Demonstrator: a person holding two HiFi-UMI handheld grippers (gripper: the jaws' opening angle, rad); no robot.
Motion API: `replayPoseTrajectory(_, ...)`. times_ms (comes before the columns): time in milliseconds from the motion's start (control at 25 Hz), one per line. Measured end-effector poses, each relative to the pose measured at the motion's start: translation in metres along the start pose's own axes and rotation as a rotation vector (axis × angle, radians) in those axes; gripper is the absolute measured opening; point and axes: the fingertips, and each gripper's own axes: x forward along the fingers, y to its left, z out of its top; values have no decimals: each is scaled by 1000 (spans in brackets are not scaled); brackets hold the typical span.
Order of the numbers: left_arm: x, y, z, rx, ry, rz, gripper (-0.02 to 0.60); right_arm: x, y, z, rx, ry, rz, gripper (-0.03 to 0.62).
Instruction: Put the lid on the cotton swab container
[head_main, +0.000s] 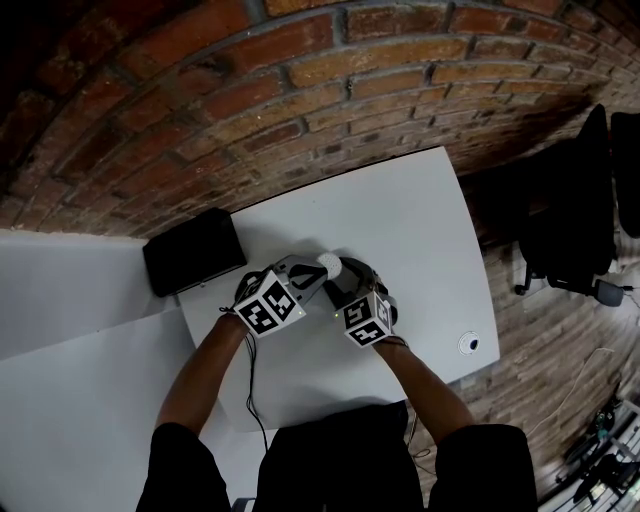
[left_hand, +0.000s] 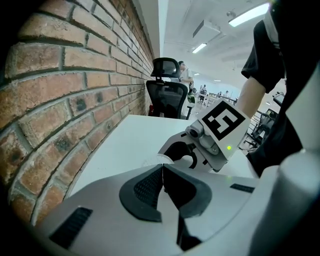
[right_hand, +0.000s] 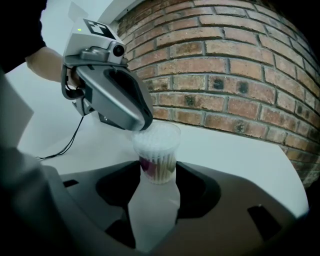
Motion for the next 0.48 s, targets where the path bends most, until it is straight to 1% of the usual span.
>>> replayPoseTrajectory(80,0,0,0,-2,2,6,14,0,0,0,-1,0,0,235)
replayPoseTrajectory(280,0,1,0,-39,-20,10,14,0,0,-1,-3,7,-4,235)
replayPoseTrajectory(480,1,2,-1,-30,-23,50,14,-8,-1,4,-27,-13,-37,235)
